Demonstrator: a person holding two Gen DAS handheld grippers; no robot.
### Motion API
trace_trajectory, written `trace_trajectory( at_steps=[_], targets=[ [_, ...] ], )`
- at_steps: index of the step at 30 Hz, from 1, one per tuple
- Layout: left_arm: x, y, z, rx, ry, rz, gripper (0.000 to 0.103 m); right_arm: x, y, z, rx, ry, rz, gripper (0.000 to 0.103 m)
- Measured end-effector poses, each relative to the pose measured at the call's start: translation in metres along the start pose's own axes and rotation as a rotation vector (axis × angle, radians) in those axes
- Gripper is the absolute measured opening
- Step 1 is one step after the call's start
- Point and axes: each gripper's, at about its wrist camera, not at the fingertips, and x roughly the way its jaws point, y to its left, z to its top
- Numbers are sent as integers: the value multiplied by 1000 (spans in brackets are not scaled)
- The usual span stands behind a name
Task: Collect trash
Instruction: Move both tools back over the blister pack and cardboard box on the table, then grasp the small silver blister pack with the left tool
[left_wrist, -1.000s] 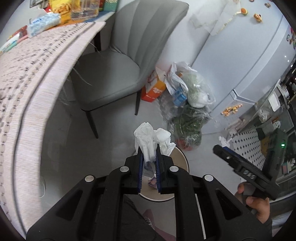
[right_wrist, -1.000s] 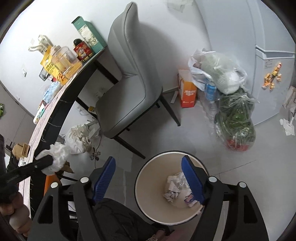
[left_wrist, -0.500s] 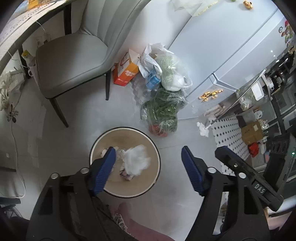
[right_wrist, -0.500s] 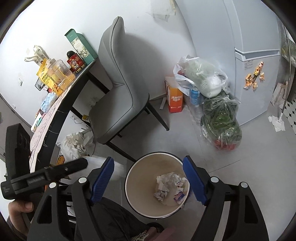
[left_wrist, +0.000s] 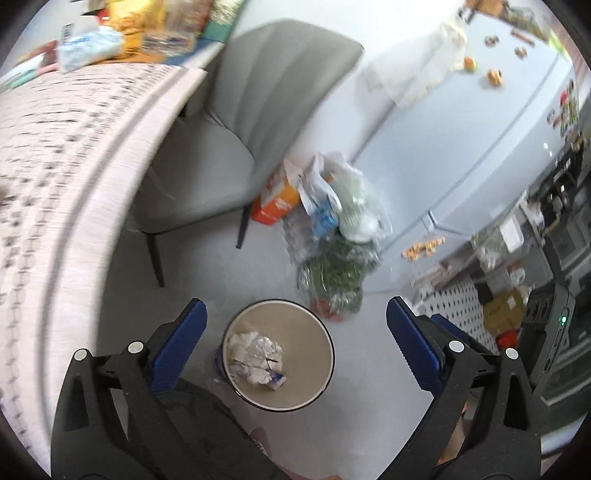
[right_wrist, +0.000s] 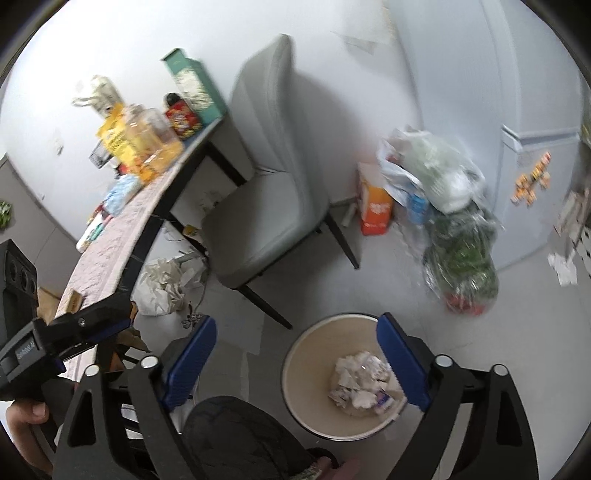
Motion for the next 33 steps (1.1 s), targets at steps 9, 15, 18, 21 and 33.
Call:
trace_trajectory(
  at_steps=[9,15,18,21,33],
  targets=[
    [-70,35,10,-19,-132,60,97,-10,76,3,-83,-33,52,95],
    [-114,68,4,-73,-224,104,97,-14,123,-5,-140,-41,115,95],
    [-131,84,1,-98,-255,124,97,-14,145,-10,-166,-37,146,95],
    [-144,99,-3,-124,-281,139,97,-13,168,-16,-204,-31,173,95],
    [-192,166,-31,-223,-352,212,97,3,234,-37,-292,11,244,95]
  ],
)
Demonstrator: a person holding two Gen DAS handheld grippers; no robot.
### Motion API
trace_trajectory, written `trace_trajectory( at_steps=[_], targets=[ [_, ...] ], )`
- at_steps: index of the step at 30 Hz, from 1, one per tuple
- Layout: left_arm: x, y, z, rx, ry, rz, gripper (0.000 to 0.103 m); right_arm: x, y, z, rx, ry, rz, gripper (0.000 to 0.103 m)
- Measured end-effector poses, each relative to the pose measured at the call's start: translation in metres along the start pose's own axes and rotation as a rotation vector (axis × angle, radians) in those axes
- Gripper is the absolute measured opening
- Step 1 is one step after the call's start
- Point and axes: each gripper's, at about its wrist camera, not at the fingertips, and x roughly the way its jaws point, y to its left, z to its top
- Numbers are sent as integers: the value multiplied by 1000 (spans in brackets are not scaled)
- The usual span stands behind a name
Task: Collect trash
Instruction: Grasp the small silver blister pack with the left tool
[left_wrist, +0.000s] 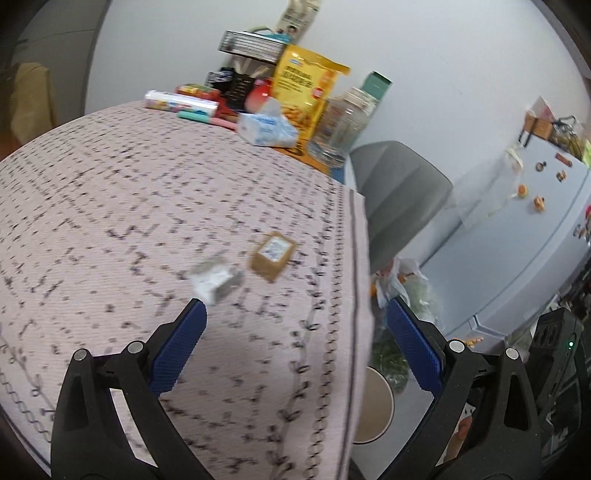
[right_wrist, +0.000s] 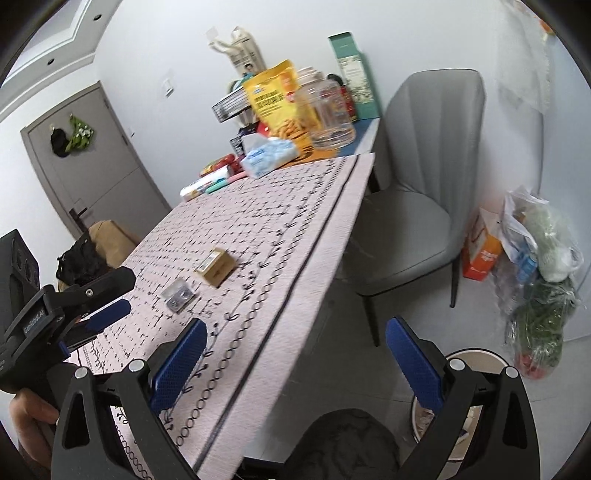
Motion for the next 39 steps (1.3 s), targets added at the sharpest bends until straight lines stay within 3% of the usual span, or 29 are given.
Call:
trace_trajectory(
  at_steps=[13,21,32,35,38,39],
  targets=[
    [14,59,-10,-62,68,132,97,21,26,-11,-50,44,20,95],
    [33,51,-15,-26,101,134,97,21,7,-13,-9,51,-9,95],
    [78,34,8,93,139,217,93,22,-4,-11,-4,54,-10,95],
    [83,34,12,132,146,249,79,23,-2,-11,-13,55,-7,95],
    [82,37,15,140,139,283,54,28,3,-10,-18,63,-3,95],
    [80,38,15,143,137,293,39,30,6,-9,-24,67,-2,95]
  ],
)
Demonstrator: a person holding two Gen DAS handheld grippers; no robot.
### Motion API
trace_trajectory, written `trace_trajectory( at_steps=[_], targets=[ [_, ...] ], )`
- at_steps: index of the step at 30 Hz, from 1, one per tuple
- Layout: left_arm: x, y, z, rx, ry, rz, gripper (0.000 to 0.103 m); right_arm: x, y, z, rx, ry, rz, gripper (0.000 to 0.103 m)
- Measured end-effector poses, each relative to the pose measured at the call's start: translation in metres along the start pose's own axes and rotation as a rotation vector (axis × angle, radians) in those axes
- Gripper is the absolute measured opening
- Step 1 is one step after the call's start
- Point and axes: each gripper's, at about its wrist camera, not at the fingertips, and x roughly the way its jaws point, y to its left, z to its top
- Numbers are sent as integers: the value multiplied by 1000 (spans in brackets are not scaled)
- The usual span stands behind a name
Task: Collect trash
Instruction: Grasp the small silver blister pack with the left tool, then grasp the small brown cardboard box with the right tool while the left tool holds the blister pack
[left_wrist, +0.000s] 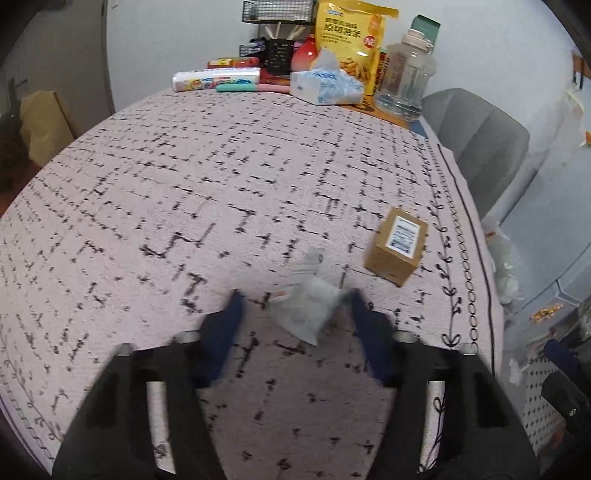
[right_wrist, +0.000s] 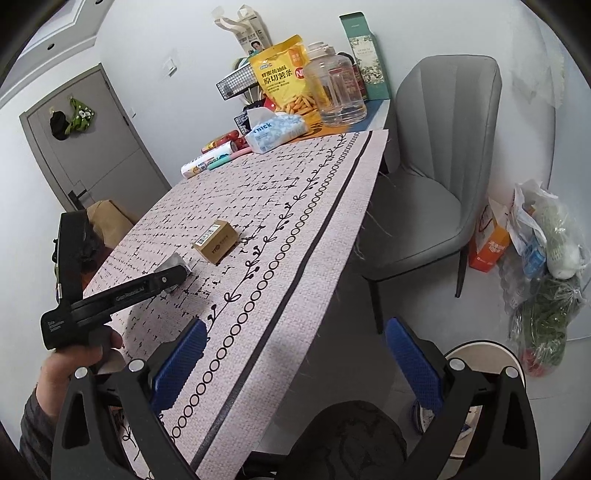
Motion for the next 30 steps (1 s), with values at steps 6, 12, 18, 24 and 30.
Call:
trace_trajectory(
  at_steps=[6,12,18,24,30],
  targets=[
    [-10,19,-4,-25,-24,-43,26,16,23,12,-44,21,1,95],
    [-26,49,-11,-101,-52,-54,23,38,58,23,-107,59,28,95],
    [-46,86,-14,-179,-97,-45,22,63,83,35,-104,112,59,88],
    [-55,113,-21,-229,-111,-38,22,94,100,41,-87,174,78,76],
    [-56,125,-27,-257,-108,-41,22,119,109,45,-78,198,68,68]
  ],
)
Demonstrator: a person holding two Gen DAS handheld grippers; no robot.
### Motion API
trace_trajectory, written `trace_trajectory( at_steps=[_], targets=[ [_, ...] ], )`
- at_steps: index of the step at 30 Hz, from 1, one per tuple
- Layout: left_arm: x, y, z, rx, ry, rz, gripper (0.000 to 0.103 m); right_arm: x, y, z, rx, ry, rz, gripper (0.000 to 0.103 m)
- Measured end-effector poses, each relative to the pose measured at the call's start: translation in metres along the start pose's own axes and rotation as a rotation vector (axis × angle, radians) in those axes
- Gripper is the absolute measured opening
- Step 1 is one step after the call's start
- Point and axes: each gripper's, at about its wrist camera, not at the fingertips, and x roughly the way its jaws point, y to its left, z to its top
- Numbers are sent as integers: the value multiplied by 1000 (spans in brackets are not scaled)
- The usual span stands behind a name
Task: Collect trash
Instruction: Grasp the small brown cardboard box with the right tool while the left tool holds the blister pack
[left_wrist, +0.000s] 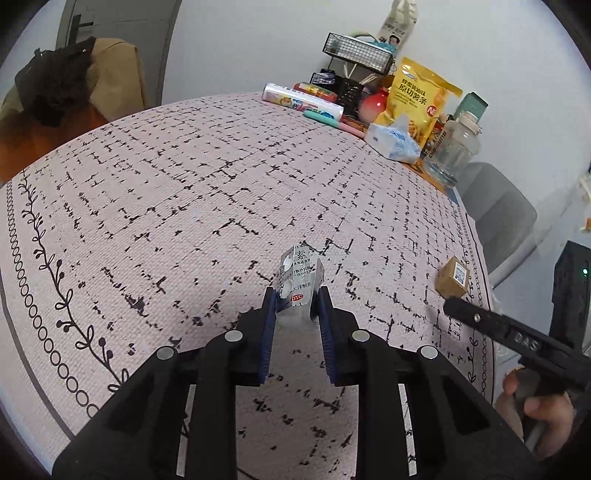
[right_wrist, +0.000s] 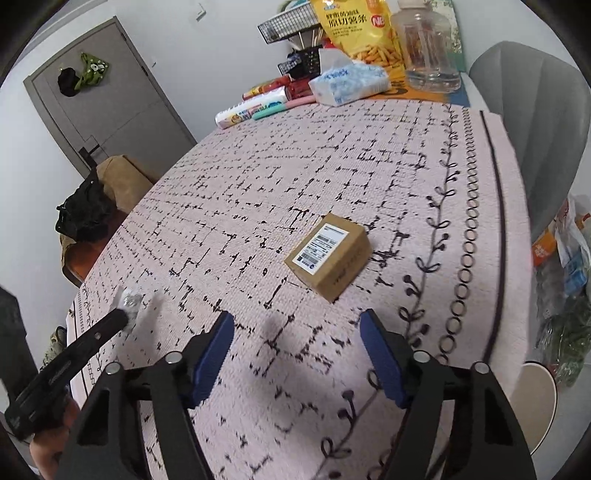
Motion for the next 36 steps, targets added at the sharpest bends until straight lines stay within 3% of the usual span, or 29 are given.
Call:
trace_trajectory(
  at_steps=[13,16,18,21,32,36],
  targets=[
    [-6,2,-2,-9,-2,13,23,35,29,31,-74,16,-77,65],
    [-9,1,-3,-6,-4,20,23,40,33,34,-101,-1,-157,46],
    [-11,-2,-3,-2,-7,23,23,37,28,35,-88,8,-183,13],
    [-14,-8,-3,12,-12,19,23,24,18,32,-56,-2,-142,3],
    [-11,-59,-6,73,-15,-46,23,-40,-3,6,-107,-67,-52,1],
    [-6,-62,-8,70,-7,-47,23,-33,-5,7,-98,-43,-24,10]
  ],
)
